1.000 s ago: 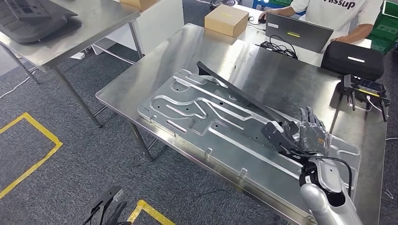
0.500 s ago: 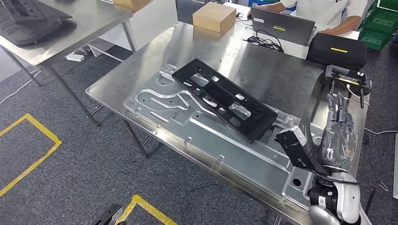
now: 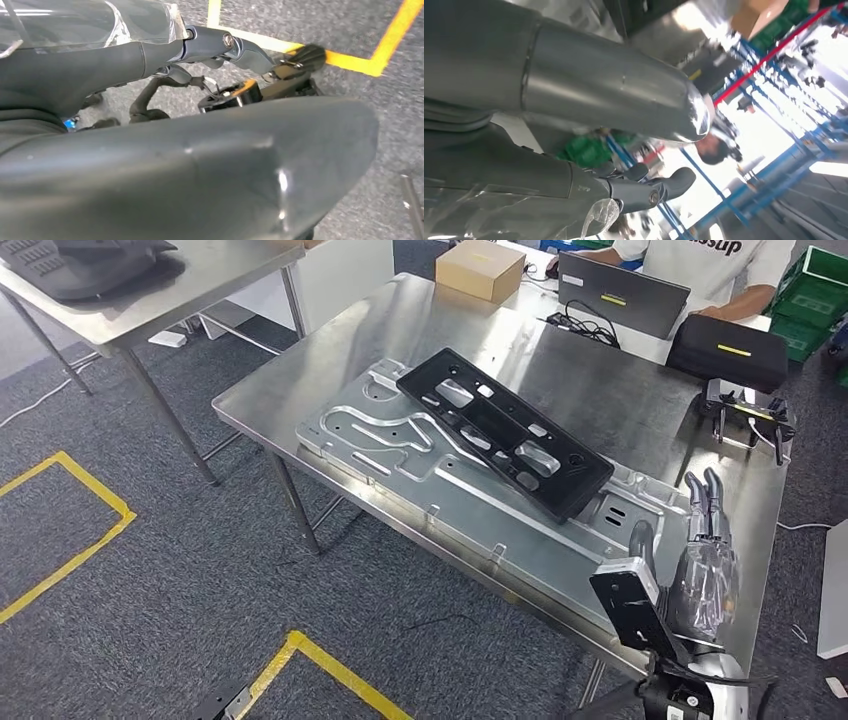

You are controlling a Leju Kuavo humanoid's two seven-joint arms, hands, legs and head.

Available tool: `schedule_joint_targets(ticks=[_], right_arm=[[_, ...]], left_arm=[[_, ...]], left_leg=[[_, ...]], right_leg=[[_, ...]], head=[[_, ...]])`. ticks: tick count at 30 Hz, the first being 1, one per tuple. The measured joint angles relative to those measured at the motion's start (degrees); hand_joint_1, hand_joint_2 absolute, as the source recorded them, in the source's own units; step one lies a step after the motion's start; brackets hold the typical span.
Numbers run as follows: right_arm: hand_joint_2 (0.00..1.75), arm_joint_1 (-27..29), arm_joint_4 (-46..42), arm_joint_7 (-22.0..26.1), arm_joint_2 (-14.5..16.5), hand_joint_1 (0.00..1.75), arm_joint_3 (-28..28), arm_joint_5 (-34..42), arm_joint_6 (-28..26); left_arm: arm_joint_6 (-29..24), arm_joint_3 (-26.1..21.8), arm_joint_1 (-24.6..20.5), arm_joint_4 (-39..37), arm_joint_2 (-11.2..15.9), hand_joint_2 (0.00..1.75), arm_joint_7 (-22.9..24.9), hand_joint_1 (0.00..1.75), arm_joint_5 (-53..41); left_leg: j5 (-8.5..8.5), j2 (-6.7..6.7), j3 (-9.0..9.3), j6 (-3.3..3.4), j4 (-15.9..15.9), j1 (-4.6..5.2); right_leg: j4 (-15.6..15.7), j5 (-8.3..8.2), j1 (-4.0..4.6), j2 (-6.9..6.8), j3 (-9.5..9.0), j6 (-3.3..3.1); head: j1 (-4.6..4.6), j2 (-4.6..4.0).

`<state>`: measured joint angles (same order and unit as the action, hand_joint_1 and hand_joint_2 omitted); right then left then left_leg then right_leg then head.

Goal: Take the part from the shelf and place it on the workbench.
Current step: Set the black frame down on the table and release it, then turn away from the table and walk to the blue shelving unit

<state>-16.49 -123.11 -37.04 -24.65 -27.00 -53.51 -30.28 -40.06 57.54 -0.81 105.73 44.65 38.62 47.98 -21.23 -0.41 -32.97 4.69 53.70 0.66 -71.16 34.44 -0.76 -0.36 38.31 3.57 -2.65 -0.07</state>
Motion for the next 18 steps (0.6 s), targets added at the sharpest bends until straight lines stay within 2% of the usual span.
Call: schedule_joint_targets(ticks=[1, 2, 3, 5, 6, 7, 9, 10, 11, 12, 14, 15, 16, 17, 18], right_arm=[[0.00, 0.2, 0.0, 0.7, 0.0, 0.00, -0.2, 1.7, -1.1], [0.00, 0.3, 0.0, 1.5, 0.0, 0.00, -0.4, 3.9, -2.4], [0.00, 0.4, 0.0, 2.6, 0.0, 0.00, -0.6, 6.3, -3.8], [0.00, 0.4, 0.1, 5.3, 0.0, 0.00, -0.8, 11.4, -6.3], [0.00, 0.4, 0.1, 6.8, 0.0, 0.00, -0.9, 13.9, -7.3], [0.00, 0.4, 0.1, 8.4, 0.1, 0.00, -1.0, 16.4, -8.0], [0.00, 0.5, 0.2, 12.2, 0.2, 0.00, -1.1, 22.9, -8.8], [0.00, 0.5, 0.2, 14.4, 0.4, 0.00, -1.1, 26.8, -9.0], [0.00, 0.6, 0.4, 16.9, 0.7, 0.00, -1.2, 31.1, -9.1], [0.00, 0.8, 0.6, 19.6, 1.0, 0.00, -1.2, 35.5, -9.1], [0.00, 0.9, 1.2, 24.6, 1.5, 0.00, -1.2, 43.0, -8.9], [0.00, 0.9, 1.6, 26.4, 1.7, 0.00, -1.3, 45.4, -8.7], [0.00, 0.9, 2.0, 27.6, 2.0, 0.00, -1.3, 46.5, -8.5], [0.00, 0.8, 2.4, 28.2, 2.2, 0.00, -1.3, 46.7, -8.2], [0.00, 0.7, 2.8, 28.3, 2.5, 0.00, -1.4, 46.4, -8.0]], left_arm=[[0.0, 0.0, 0.1, 0.1, 0.0, 0.00, 0.2, 0.00, -0.2], [0.0, -0.1, 0.1, 0.3, 0.0, 0.00, 0.5, 0.00, -0.3], [0.0, -0.1, 0.2, 0.5, 0.0, 0.00, 0.6, 0.00, -0.4], [0.0, -0.2, 0.1, 0.9, 0.0, 0.00, 0.9, 0.00, -0.6], [0.0, -0.3, 0.1, 1.1, 0.0, 0.00, 1.0, 0.00, -0.6], [0.0, -0.3, 0.0, 1.3, 0.0, 0.00, 1.0, 0.00, -0.6], [0.0, -0.3, -0.1, 1.7, 0.1, 0.00, 1.0, 0.00, -0.4], [0.0, -0.3, -0.1, 1.9, 0.1, 0.00, 1.0, 0.00, -0.2], [0.0, -0.3, -0.1, 2.0, 0.2, 0.00, 1.0, 0.00, -0.1], [0.0, -0.3, -0.2, 2.1, 0.2, 0.00, 1.0, 0.00, 0.1], [0.0, -0.3, -0.2, 2.2, 0.2, 0.00, 1.0, 0.00, 0.3], [0.0, -0.2, -0.3, 2.2, 0.2, 0.00, 1.0, 0.00, 0.4], [0.0, -0.1, -0.4, 2.2, 0.2, 0.00, 1.0, 0.00, 0.4], [0.0, 0.0, -0.4, 2.2, 0.2, 0.00, 1.0, 0.00, 0.4], [0.0, 0.0, -0.6, 2.2, 0.2, 0.00, 1.0, 0.00, 0.3]], left_leg=[[0.52, 0.00, -0.70, 0.09, 0.1, 0.21], [1.03, -0.01, -1.33, 0.14, 0.1, 0.40], [1.52, -0.02, -1.85, 0.17, 0.1, 0.55], [2.54, 0.01, -2.52, -0.02, 0.1, 0.61], [3.03, 0.05, -2.63, -0.26, 0.0, 0.48], [3.54, 0.09, -2.69, -0.60, -0.1, 0.23], [4.51, 0.10, -2.81, -1.33, -0.5, -0.18], [4.20, 0.05, -3.11, -1.67, -0.3, -0.28], [2.74, 0.03, -3.71, -2.01, 0.9, -0.34], [0.24, 0.01, -4.62, -2.38, 3.2, -0.46], [-5.65, 0.03, -6.85, -3.45, 11.1, -1.08], [-6.97, 0.04, -7.56, -4.05, 14.8, -1.51], [-6.81, 0.06, -7.60, -4.66, 17.2, -1.99], [-5.43, 0.13, -6.74, -5.25, 17.6, -2.46], [-3.68, 0.42, -4.83, -5.84, 15.8, -2.95]], right_leg=[[-0.2, -0.41, 0.09, 0.03, -0.98, -0.17], [1.7, -1.81, 0.26, 0.06, -2.98, -0.45], [5.5, -3.55, 0.57, 0.13, -5.91, -0.90], [14.3, -5.07, 1.31, 0.19, -11.84, -2.09], [17.2, -5.25, 1.69, 0.19, -13.57, -2.58], [18.7, -5.15, 1.99, 0.15, -14.24, -2.99], [19.4, -6.50, 2.19, -0.02, -13.93, -3.70], [19.9, -7.38, 2.06, -0.15, -13.64, -4.02], [20.4, -8.31, 1.82, -0.31, -13.20, -4.25], [20.8, -9.19, 1.49, -0.44, -12.61, -4.25], [20.9, -10.42, 1.13, -0.68, -10.90, -4.07], [20.8, -11.07, 0.92, -0.89, -10.02, -3.82], [20.8, -11.71, 0.66, -1.22, -9.15, -3.51], [20.7, -12.27, 0.38, -1.63, -8.36, -3.12], [20.5, -12.75, 0.05, -2.00, -7.63, -2.68]], head=[[0.01, 0.01], [0.00, 0.01], [0.00, 0.01], [0.00, 0.01], [0.01, 0.01], [0.01, 0.01], [0.03, 0.01], [0.02, 0.01], [0.01, 0.01], [-0.01, 0.01], [-0.03, 0.01], [-0.04, 0.01], [-0.04, 0.01], [-0.04, 0.01], [-0.04, 0.01]])
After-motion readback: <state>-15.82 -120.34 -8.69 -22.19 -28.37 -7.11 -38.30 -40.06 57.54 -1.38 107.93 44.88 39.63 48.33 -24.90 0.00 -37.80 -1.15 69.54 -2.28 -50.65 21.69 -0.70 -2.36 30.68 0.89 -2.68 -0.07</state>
